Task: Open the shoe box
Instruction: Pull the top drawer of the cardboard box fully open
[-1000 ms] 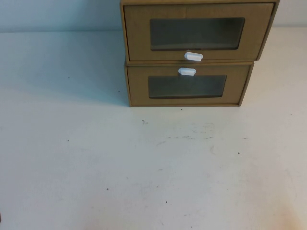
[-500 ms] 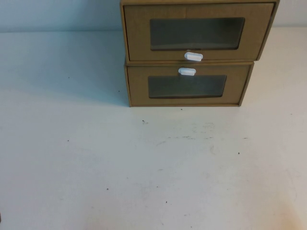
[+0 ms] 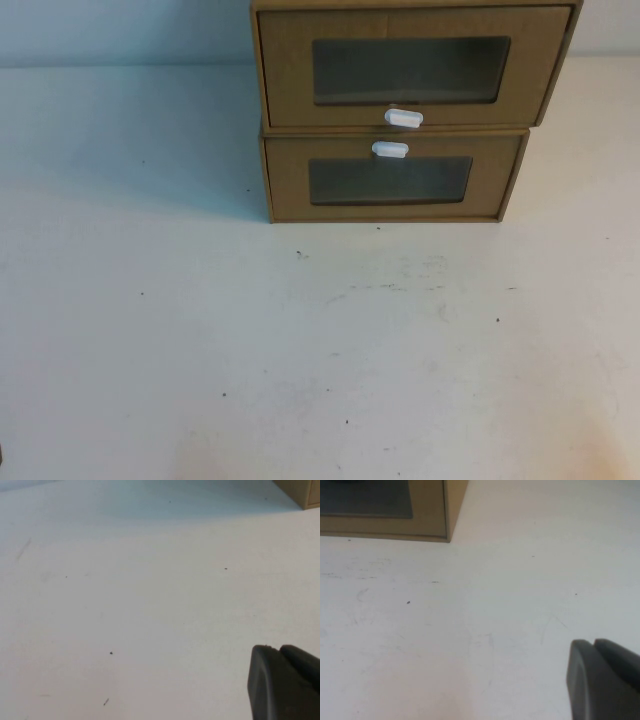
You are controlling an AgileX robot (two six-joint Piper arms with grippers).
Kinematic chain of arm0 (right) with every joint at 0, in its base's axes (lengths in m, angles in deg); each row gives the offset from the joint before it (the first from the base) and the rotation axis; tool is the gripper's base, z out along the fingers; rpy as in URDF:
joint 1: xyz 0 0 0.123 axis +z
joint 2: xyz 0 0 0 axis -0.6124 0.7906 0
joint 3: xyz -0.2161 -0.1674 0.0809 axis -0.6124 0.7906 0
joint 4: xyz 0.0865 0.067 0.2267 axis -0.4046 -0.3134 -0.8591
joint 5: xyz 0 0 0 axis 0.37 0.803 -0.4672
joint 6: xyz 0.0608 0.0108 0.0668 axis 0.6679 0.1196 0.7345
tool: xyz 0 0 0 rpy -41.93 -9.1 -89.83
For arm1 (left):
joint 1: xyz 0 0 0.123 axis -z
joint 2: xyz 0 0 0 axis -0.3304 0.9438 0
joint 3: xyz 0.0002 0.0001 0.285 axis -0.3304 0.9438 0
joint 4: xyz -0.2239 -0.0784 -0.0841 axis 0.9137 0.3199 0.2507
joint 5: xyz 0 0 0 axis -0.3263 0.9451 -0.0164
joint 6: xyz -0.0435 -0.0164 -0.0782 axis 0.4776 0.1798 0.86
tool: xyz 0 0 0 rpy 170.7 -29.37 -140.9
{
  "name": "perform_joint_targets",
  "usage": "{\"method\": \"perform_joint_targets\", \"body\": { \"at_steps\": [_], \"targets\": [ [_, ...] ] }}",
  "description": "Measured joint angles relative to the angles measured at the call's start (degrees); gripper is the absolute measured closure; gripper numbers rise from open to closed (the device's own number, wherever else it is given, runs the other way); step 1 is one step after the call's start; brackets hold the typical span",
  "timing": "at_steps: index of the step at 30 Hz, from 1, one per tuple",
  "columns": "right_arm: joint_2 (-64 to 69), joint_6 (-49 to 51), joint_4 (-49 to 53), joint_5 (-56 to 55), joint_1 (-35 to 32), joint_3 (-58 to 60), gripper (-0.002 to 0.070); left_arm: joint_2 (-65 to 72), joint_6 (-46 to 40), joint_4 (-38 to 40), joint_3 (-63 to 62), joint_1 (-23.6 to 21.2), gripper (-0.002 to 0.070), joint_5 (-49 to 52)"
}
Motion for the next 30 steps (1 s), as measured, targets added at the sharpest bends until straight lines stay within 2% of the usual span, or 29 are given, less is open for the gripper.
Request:
{"method": "perform_joint_targets", "body": {
  "at_steps": [7,11,20,30],
  "targets": [
    [0.0,0.0,0.0,0.0,0.0,0.0,0.0691,0.0,0.0,-0.1,0.0,0.0,0.0680,0.0],
    [0.0,0.0,0.0,0.0,0.0,0.0,0.0691,0.0,0.7,0.0,0.0,0.0,0.0678,-3.5],
    [0.0,0.0,0.0,0.0,0.0,0.0,0.0691,0.0,18.6,13.6,0.0,0.0,0.0678,-18.7],
    [0.0,0.0,0.0,0.0,0.0,0.0,0.0691,0.0,22.6,15.2,0.0,0.0,0.0678,-21.1]
  ]
}}
